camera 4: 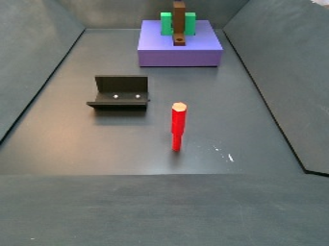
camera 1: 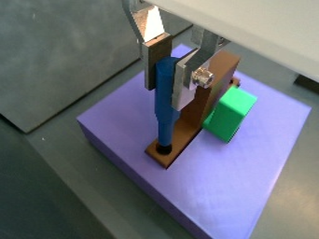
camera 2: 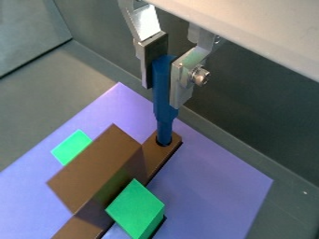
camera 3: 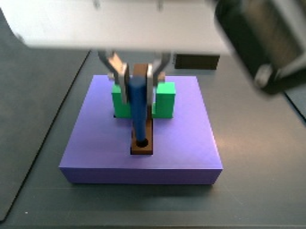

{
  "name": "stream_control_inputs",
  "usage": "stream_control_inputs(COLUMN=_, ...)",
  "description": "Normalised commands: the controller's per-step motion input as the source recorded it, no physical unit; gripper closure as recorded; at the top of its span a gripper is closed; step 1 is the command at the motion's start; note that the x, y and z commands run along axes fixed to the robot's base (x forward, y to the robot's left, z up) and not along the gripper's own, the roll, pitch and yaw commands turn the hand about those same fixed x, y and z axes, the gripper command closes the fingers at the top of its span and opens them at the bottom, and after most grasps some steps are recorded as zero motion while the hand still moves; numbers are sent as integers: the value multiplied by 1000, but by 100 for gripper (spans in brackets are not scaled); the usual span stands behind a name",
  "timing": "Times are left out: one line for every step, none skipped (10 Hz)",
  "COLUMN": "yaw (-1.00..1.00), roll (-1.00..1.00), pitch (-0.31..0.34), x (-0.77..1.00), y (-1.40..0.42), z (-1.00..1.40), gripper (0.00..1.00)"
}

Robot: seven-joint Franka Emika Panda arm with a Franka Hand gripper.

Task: Pick up the blue object. Move up. Move to above the board. Insert the blue object.
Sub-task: Insert the blue object.

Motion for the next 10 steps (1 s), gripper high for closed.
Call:
stream_control_inputs(yaw=0, roll=0, pitch=19, x=257, y=-151, z=-117, gripper=100)
stream_control_inputs(yaw=0, roll=0, pitch=20, x=226, y=-146, z=-120, gripper=100)
stream_control_inputs(yaw=-3, roll=53, pitch=20, x=91, y=-80, z=-183, gripper=100)
stream_control_inputs(yaw=-11, roll=89, pitch=34, x=0, y=0, z=-183, gripper=100)
stream_control_inputs(yaw=-20, roll=30, pitch=53, x=-6, y=0, z=0, gripper=100)
stream_control_inputs(yaw=-26, roll=0, pitch=13, x=-34, y=0, z=49, gripper=100)
stream_control_inputs(yaw=-37, roll=0, pitch=3, x=-31, y=0, z=57, gripper=100)
stream_control_inputs(yaw=-23, roll=0, pitch=0, x=-6, y=0, z=17, gripper=100)
stream_control_inputs(yaw=0, roll=0, pitch=10, x=0, y=0, z=106, gripper=100)
stream_control_inputs(yaw=0, roll=0, pitch=21, x=0, y=40, z=117, gripper=100)
